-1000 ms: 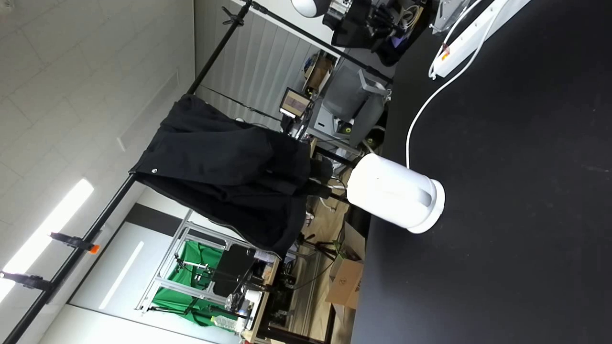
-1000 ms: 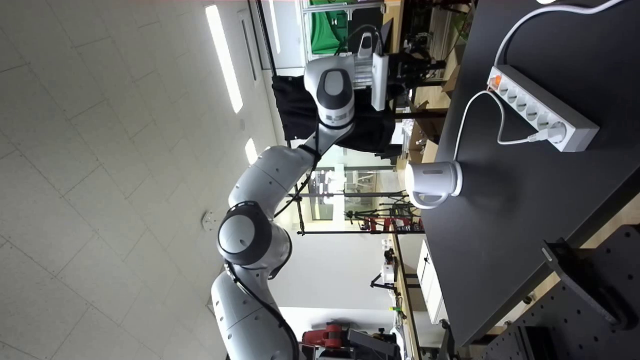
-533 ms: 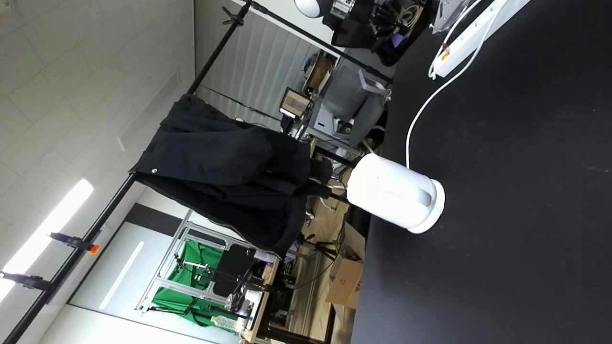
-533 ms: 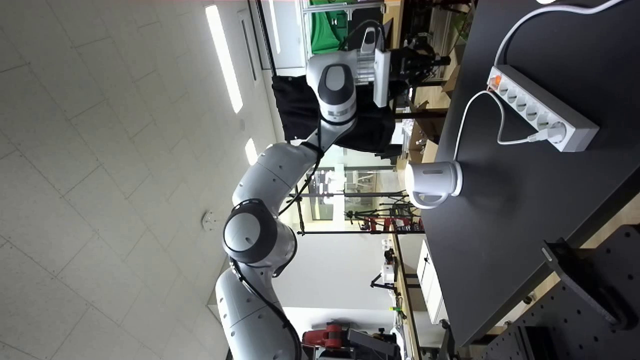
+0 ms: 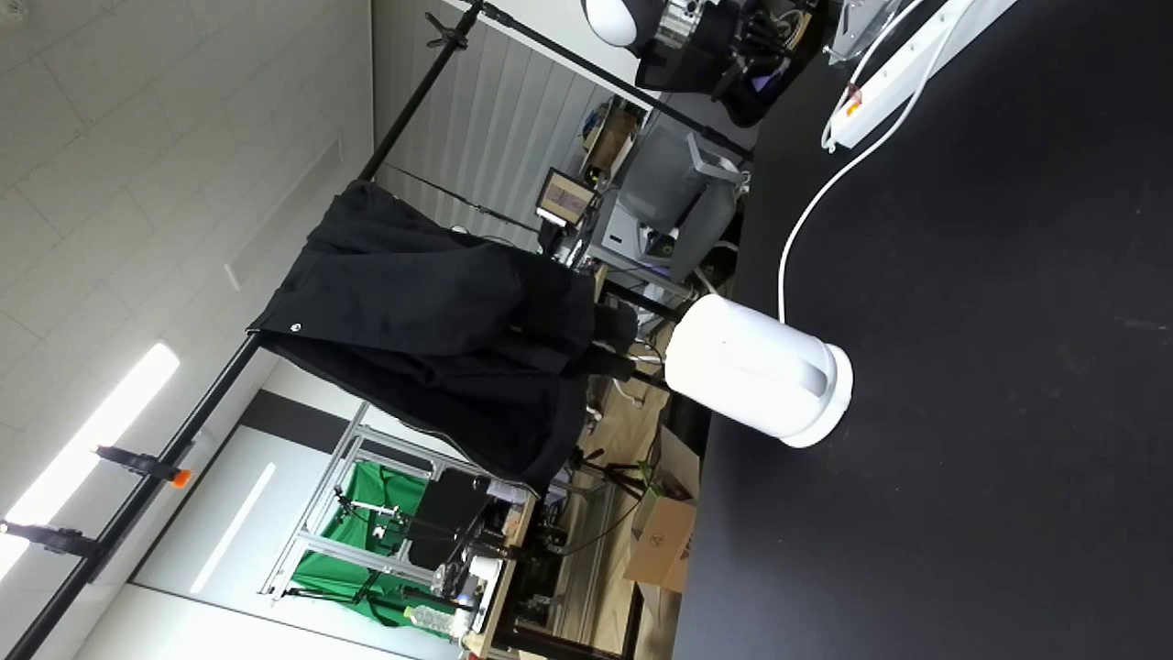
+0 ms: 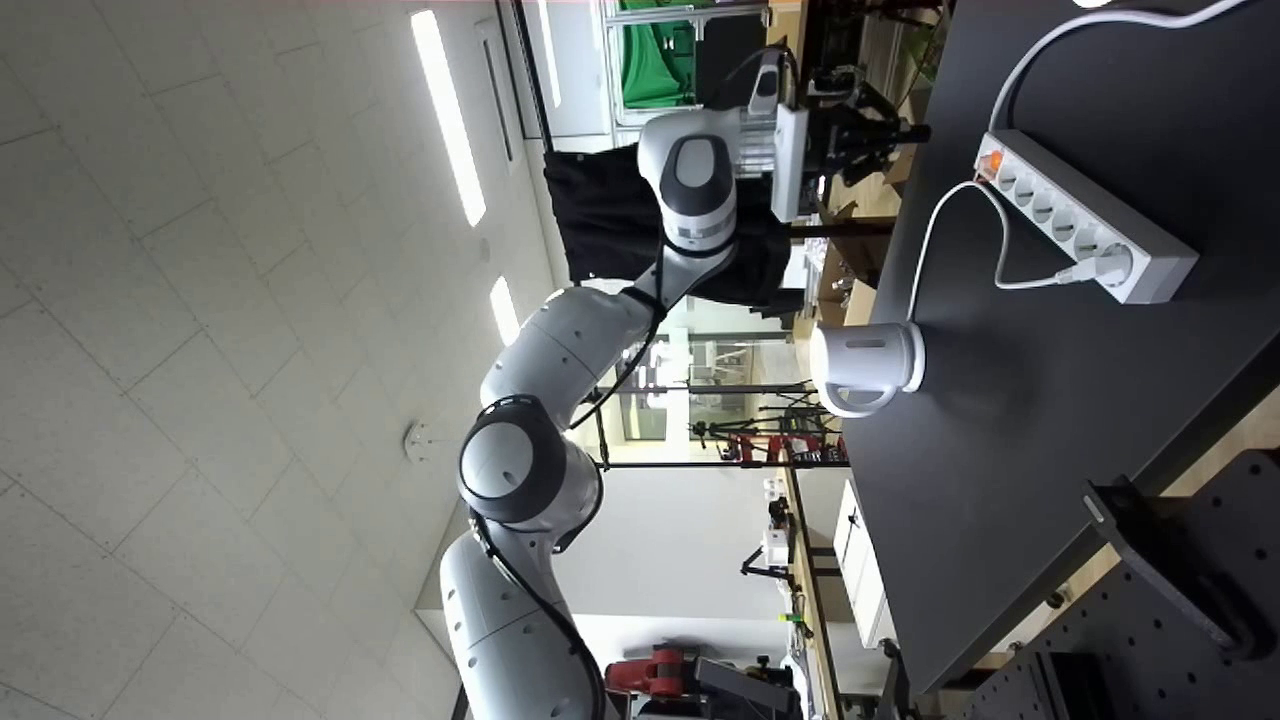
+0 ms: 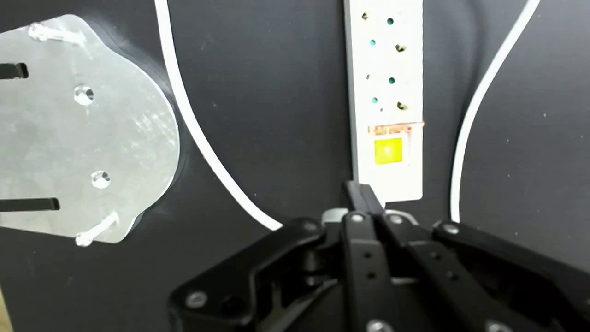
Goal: Press the power off button on the extension cord.
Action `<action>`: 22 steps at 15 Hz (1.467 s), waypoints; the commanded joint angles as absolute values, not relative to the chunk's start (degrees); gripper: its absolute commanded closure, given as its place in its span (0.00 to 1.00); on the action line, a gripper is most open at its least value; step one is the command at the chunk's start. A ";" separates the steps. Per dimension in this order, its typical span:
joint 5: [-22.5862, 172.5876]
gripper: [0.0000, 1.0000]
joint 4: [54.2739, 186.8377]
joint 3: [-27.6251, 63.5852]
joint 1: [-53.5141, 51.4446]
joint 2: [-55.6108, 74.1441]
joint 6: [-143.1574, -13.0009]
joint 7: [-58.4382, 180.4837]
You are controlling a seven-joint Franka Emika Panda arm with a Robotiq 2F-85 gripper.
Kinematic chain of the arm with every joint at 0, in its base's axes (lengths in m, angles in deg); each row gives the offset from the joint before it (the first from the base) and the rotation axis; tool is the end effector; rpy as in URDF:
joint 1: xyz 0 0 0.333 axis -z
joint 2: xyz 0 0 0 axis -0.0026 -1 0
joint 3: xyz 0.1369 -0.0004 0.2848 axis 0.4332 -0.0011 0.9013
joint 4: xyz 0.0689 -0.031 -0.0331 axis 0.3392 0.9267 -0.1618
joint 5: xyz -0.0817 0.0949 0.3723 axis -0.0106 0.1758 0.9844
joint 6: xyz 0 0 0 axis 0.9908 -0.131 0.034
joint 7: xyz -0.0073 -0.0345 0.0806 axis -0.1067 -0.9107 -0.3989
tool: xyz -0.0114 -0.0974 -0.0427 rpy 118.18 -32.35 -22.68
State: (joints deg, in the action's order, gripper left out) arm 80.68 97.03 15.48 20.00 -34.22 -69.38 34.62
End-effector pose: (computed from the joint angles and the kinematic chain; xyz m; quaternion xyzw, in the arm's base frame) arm 0.6799 -0.3135 0.1350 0.9988 -0.0296 -0.0332 0.0182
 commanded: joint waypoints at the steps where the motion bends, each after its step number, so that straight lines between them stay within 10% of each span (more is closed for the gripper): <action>1: 78.56 1.00 97.48 16.99 20.86 -36.20 -71.66 32.67; 22: 85.00 1.00 96.70 25.15 28.65 -39.78 -75.05 16.06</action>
State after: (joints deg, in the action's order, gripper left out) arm 83.96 97.19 24.15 27.76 -39.53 -73.56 17.32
